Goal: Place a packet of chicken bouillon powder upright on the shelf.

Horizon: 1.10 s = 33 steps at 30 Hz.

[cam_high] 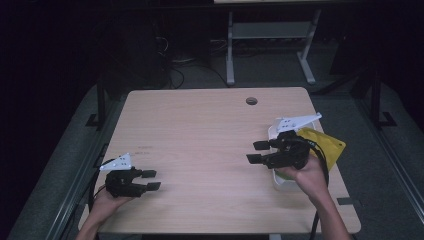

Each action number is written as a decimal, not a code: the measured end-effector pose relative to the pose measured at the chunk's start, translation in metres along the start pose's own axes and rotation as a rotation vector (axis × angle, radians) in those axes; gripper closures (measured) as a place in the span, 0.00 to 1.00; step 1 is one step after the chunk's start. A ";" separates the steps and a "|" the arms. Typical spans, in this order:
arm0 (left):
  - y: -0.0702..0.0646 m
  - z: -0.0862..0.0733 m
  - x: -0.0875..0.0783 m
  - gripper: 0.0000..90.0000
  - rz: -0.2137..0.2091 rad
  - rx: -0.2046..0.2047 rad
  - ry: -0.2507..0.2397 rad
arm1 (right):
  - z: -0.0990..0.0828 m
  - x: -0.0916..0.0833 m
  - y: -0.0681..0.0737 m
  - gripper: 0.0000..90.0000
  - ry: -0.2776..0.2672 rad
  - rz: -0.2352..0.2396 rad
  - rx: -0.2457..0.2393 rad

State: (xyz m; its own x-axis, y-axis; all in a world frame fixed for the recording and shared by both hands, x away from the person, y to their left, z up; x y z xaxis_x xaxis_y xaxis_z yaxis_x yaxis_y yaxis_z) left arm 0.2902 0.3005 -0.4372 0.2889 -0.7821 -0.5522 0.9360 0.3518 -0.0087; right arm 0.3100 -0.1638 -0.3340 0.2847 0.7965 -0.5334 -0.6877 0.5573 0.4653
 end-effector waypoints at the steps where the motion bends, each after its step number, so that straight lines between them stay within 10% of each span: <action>1: 0.000 0.000 0.000 0.50 0.001 -0.001 0.000 | 0.000 0.002 0.000 0.46 0.003 0.001 0.002; 33: 0.000 -0.001 0.000 0.45 0.007 -0.001 0.014 | -0.035 0.108 0.014 0.39 0.163 0.089 0.011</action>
State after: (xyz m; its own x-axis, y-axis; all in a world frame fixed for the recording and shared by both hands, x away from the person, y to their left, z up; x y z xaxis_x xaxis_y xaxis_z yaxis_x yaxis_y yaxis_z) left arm 0.2897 0.3008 -0.4385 0.2925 -0.7722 -0.5641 0.9339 0.3576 -0.0054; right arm 0.3074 -0.0786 -0.4098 0.1104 0.7951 -0.5963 -0.6977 0.4893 0.5233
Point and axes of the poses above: each handheld gripper's, and its own axes: x roughly forward along the jaws, z roughly out of its top, y roughly to its left, the point moved 1 cm from there along x, roughly forward along the jaws, and after that the axes turned 15 degrees about x, right-handed, at the moved point
